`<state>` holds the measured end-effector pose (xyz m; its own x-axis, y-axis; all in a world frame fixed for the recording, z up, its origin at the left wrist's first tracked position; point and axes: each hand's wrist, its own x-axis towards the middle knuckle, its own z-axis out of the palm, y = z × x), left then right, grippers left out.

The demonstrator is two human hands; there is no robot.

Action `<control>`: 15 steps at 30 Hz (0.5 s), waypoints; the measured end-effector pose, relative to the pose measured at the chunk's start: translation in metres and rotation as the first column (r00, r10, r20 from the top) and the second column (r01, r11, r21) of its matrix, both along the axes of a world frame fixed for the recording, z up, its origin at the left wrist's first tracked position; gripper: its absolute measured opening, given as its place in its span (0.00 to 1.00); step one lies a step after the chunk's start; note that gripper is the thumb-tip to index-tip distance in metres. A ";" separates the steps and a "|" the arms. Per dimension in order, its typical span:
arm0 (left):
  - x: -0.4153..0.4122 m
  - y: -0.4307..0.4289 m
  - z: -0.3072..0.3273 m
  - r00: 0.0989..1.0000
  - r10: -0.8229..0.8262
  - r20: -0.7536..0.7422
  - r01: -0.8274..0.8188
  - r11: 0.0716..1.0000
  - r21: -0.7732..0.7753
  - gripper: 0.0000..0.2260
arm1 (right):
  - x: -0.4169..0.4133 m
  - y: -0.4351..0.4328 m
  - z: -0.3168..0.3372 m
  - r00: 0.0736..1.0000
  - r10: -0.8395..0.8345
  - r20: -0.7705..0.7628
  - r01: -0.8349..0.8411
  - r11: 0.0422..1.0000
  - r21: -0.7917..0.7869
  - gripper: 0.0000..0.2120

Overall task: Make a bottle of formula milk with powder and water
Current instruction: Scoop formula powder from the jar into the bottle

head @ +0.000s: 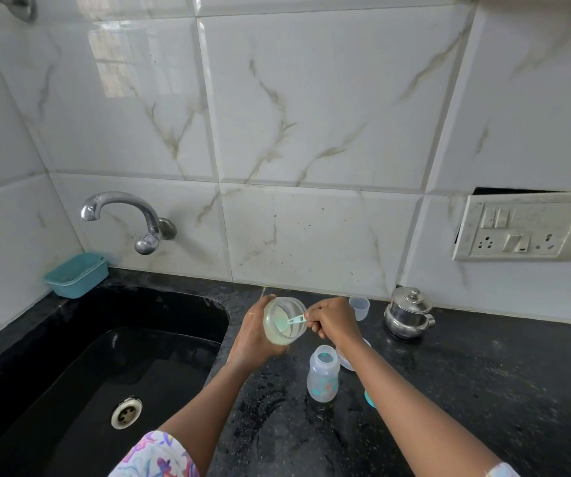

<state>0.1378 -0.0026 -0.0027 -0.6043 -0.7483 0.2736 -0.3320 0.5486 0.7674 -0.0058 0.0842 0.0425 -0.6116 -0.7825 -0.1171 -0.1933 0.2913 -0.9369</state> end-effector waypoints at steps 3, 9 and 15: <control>0.000 0.003 -0.001 1.000 0.024 -0.013 -0.024 0.999 0.030 0.38 | -0.005 -0.002 -0.003 0.998 -0.038 0.041 0.039 0.999 -0.018 0.10; -0.006 0.005 -0.006 0.995 0.101 -0.005 -0.099 0.983 0.157 0.39 | -0.012 -0.004 -0.005 0.988 -0.076 0.136 0.084 0.995 -0.055 0.08; -0.012 0.004 -0.014 0.988 0.130 0.083 -0.146 0.959 0.241 0.43 | -0.019 -0.013 -0.009 0.948 -0.139 0.285 0.157 0.987 -0.043 0.07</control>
<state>0.1253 0.0016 -0.0166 -0.5007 -0.8650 0.0342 -0.4454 0.2913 0.8466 -0.0248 0.0716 0.0336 -0.6708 -0.6973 -0.2527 0.1204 0.2339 -0.9648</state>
